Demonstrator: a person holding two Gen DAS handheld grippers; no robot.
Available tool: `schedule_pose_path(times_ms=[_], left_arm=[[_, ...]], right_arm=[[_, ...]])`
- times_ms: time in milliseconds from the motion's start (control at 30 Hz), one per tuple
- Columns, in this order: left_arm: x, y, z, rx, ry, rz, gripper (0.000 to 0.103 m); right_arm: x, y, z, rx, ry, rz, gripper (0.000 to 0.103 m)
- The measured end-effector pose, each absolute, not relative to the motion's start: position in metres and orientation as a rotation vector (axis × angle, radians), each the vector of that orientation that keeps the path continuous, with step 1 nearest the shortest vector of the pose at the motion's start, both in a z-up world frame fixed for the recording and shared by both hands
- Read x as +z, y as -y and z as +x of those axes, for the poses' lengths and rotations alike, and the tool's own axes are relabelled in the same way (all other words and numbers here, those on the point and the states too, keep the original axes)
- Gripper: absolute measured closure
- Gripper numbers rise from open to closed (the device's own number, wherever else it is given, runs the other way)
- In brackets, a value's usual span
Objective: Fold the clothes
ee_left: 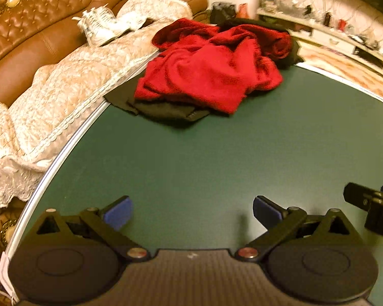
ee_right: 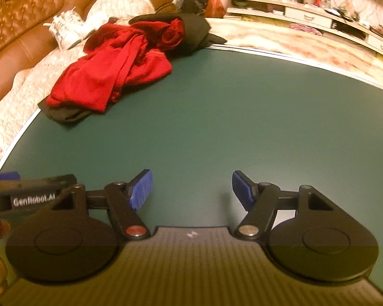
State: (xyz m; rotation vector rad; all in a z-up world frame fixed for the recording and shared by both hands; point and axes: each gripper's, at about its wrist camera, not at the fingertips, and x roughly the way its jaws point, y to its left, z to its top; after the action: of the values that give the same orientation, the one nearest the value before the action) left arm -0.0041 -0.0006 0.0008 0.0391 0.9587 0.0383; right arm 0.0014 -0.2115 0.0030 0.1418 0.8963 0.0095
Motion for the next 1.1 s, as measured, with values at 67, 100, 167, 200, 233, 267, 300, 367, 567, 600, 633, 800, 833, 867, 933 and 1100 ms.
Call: schedule_pose_path(times_ms=[67, 100, 167, 200, 233, 267, 300, 367, 567, 600, 633, 800, 833, 867, 933, 1100], left_arm=[[0.005, 0.002, -0.012, 0.016, -0.939, 0.046, 0.000], [0.007, 0.002, -0.016, 0.005, -0.930, 0.049, 0.000], [0.011, 0.004, -0.024, -0.017, -0.910, 0.056, 0.000], [0.013, 0.003, -0.025, -0.019, -0.923, 0.050, 0.000], [0.014, 0.003, -0.026, -0.022, -0.936, 0.042, 0.000], [0.014, 0.003, -0.032, -0.018, -0.937, 0.035, 0.000], [0.014, 0.003, -0.034, -0.019, -0.936, 0.034, 0.000], [0.017, 0.003, -0.041, -0.033, -0.915, 0.029, 0.000], [0.005, 0.011, -0.039, -0.042, -0.913, 0.045, 0.000], [0.001, 0.014, -0.035, -0.026, -0.912, 0.079, 0.000], [-0.001, 0.015, -0.034, -0.024, -0.906, 0.084, 0.000], [-0.013, 0.016, -0.029, 0.001, -0.883, 0.104, 0.000], [-0.016, 0.014, -0.028, 0.003, -0.889, 0.099, 0.000], [-0.018, 0.013, -0.027, 0.006, -0.894, 0.095, 0.000], [-0.023, 0.011, -0.025, 0.017, -0.893, 0.112, 0.000], [-0.024, 0.011, -0.026, 0.005, -0.864, 0.115, 0.000]], right_arm=[[0.004, 0.215, -0.005, -0.001, -0.888, 0.162, 0.026], [0.005, 0.215, -0.009, -0.004, -0.880, 0.161, 0.026], [0.006, 0.213, -0.016, -0.014, -0.867, 0.136, 0.026], [0.006, 0.213, -0.019, -0.015, -0.867, 0.130, 0.026], [0.007, 0.213, -0.023, -0.018, -0.867, 0.128, 0.026], [0.008, 0.213, -0.026, -0.021, -0.868, 0.125, 0.026], [0.009, 0.213, -0.029, -0.024, -0.868, 0.123, 0.026], [0.009, 0.215, -0.035, -0.037, -0.868, 0.130, 0.026], [0.002, 0.217, -0.037, -0.022, -0.871, 0.137, 0.026], [-0.001, 0.216, -0.036, -0.018, -0.870, 0.137, 0.026], [-0.003, 0.216, -0.035, -0.011, -0.871, 0.135, 0.026], [-0.011, 0.211, -0.031, 0.009, -0.853, 0.127, 0.026], [-0.013, 0.210, -0.030, 0.010, -0.853, 0.127, 0.026], [-0.015, 0.209, -0.029, 0.008, -0.856, 0.129, 0.026], [-0.017, 0.207, -0.027, 0.005, -0.858, 0.129, 0.026], [-0.022, 0.203, -0.027, 0.014, -0.858, 0.113, 0.026]])
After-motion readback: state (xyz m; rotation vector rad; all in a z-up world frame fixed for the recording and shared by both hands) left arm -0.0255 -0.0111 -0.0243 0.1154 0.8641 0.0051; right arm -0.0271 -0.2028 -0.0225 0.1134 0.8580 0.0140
